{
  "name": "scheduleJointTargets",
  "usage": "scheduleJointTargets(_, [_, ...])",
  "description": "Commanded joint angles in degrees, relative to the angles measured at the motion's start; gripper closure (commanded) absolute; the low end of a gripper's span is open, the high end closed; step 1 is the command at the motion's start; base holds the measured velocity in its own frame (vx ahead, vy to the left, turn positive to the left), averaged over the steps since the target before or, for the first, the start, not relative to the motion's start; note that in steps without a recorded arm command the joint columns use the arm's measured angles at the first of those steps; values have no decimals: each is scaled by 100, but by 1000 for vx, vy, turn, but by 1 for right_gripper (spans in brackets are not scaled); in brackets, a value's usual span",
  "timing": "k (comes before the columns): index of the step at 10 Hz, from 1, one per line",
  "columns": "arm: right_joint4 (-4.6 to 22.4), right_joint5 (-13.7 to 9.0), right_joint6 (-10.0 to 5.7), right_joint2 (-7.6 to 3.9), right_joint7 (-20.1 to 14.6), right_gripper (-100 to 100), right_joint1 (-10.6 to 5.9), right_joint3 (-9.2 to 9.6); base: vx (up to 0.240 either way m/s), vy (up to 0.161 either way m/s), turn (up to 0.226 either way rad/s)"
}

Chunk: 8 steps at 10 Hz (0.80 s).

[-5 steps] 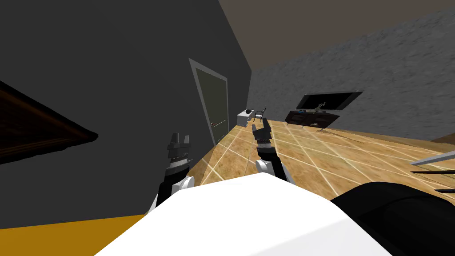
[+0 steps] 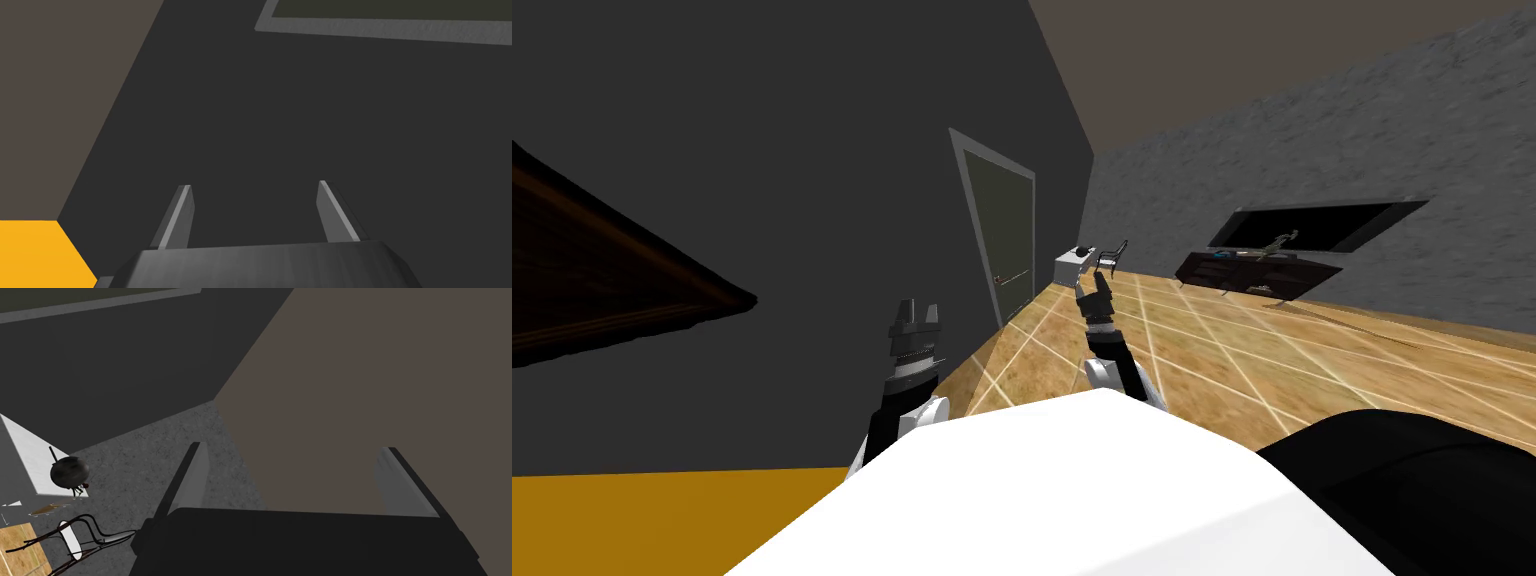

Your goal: Pull the door open

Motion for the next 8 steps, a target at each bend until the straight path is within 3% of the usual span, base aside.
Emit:
scheduleJointTargets(1, [240,-38,-81,-46,40,-100,-49,-1,115,-53,175])
scheduleJointTargets(8, [1065,-199,-290,-210,137,-100,-307,-78,92,-31,141])
